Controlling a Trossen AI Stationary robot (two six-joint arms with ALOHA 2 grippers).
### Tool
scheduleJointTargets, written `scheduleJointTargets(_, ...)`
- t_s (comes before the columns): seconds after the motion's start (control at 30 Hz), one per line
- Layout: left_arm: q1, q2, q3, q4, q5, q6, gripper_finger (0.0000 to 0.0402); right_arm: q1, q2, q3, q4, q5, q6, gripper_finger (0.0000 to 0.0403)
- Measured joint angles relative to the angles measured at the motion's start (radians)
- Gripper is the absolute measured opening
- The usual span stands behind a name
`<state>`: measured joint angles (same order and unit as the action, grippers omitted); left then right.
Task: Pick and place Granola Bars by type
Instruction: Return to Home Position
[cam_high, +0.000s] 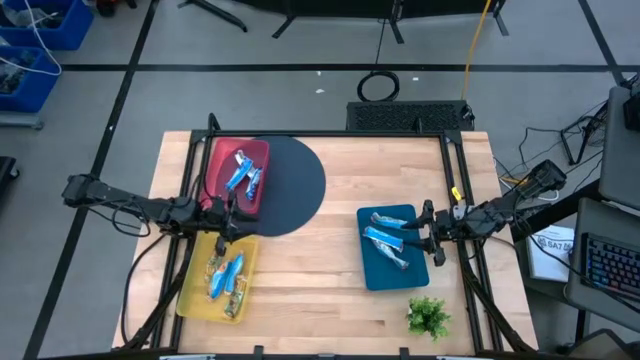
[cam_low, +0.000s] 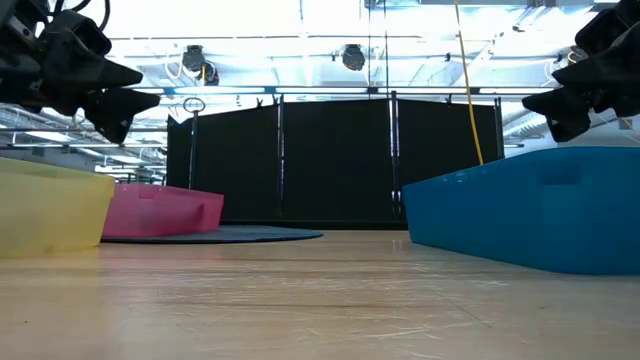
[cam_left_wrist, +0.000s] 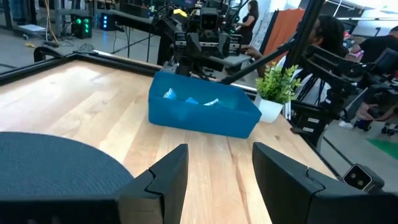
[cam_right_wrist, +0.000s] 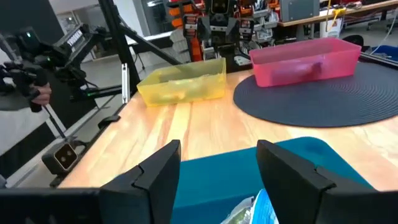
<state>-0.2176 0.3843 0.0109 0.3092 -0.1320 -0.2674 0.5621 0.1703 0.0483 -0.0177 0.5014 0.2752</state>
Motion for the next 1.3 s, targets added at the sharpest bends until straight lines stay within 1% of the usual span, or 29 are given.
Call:
scheduleJointTargets(0.1,0.000,-0.001,0.000,-0.002,0.000,-0.019,0.0184,0.000,0.022,0.000,0.000,0.000,-0.004,0.0205)
scheduleJointTargets(0.23,0.000,-0.001,0.000,-0.002,0.000,-0.115,0.0184,0.000,0.042,0.000,0.006,-0.002,-0.030,0.0203)
scheduleJointTargets(0.37,0.000,0.000,0.000,0.002,0.000,-0.187,0.0184,0.000,0.054,0.000,0.082,-0.002,-0.033,0.0202)
scheduleJointTargets(0.5,0.000,0.000,0.000,0.003,0.000,-0.177,0.0184,0.000,0.054,0.000,0.195,-0.001,-0.034,0.0205)
scheduleJointTargets(0.63,0.000,0.000,0.000,0.003,0.000,-0.184,0.0184,0.000,0.054,0.000,0.249,-0.002,-0.034,0.0204)
scheduleJointTargets(1.17,-0.001,-0.001,0.000,0.003,0.000,-0.182,0.0184,0.000,0.055,0.000,0.260,-0.004,-0.034,0.0203)
scheduleJointTargets(1.3,-0.009,-0.041,0.000,-0.001,0.000,-0.177,0.0184,0.000,0.055,0.000,0.260,-0.004,-0.034,0.0202)
